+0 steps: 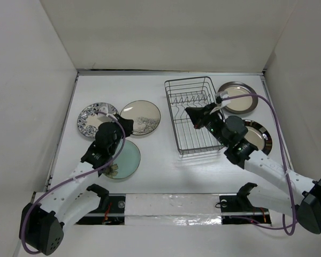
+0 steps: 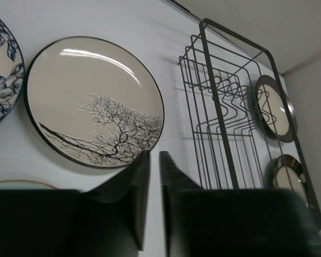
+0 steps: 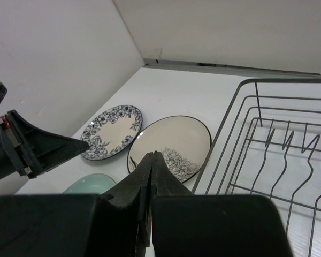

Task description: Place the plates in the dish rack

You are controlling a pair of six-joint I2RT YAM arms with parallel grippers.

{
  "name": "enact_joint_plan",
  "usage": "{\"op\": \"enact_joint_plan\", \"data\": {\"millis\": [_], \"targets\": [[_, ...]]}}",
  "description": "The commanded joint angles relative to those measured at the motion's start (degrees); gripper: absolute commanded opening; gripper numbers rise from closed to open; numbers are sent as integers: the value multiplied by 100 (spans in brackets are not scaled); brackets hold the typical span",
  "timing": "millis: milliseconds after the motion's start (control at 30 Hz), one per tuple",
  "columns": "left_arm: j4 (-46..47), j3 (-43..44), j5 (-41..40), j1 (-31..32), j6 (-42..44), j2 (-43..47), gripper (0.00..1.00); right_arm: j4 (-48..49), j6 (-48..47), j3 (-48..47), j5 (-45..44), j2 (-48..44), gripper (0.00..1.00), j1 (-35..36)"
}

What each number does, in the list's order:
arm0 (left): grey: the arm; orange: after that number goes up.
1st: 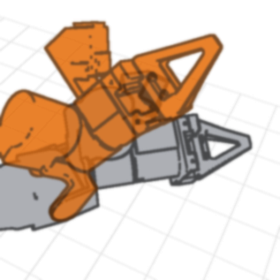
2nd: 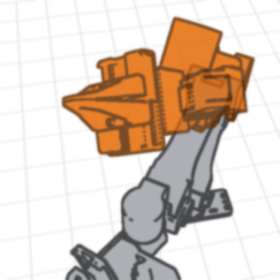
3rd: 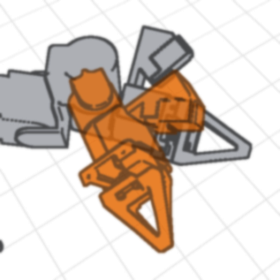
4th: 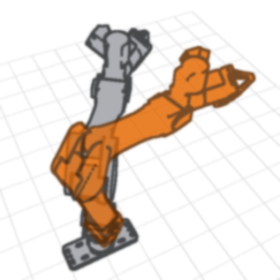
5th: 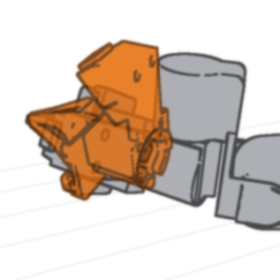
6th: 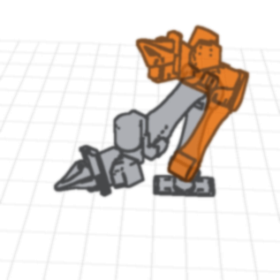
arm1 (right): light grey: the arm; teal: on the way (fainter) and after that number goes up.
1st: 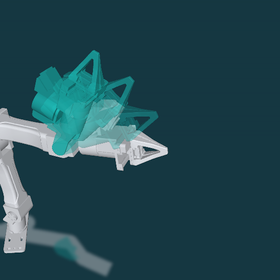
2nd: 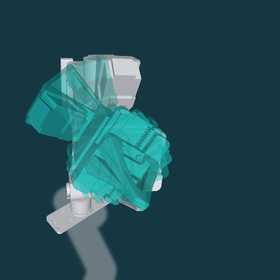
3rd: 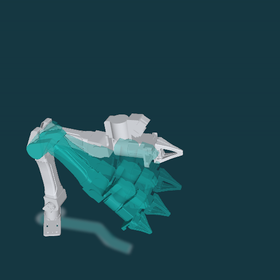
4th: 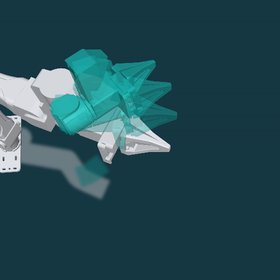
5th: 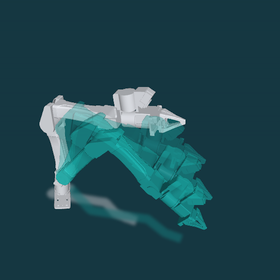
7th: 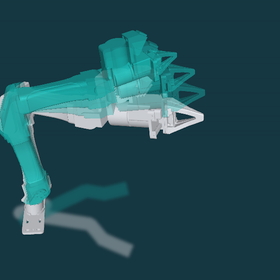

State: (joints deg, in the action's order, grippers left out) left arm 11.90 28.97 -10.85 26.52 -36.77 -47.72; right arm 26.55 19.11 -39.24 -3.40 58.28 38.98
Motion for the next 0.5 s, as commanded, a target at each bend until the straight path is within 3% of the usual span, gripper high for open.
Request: {"op": "enact_joint_plan", "data": {"millis": [0,100,133,233,467], "targets": [[629,12,-198,-16,38,-377,0,386,84,-39,138,52,0,-31],[585,170,-312,-16,30,-754,4,395,136,-4,76,52,0,-84],[577,205,-417,-85,-5,-825,23,395,145,-4,137,52,0,-84],[507,275,-506,-208,-233,-1150,50,404,128,13,68,34,0,-84],[347,259,-366,-744,-743,-1635,50,378,189,22,94,52,0,-145]]}}
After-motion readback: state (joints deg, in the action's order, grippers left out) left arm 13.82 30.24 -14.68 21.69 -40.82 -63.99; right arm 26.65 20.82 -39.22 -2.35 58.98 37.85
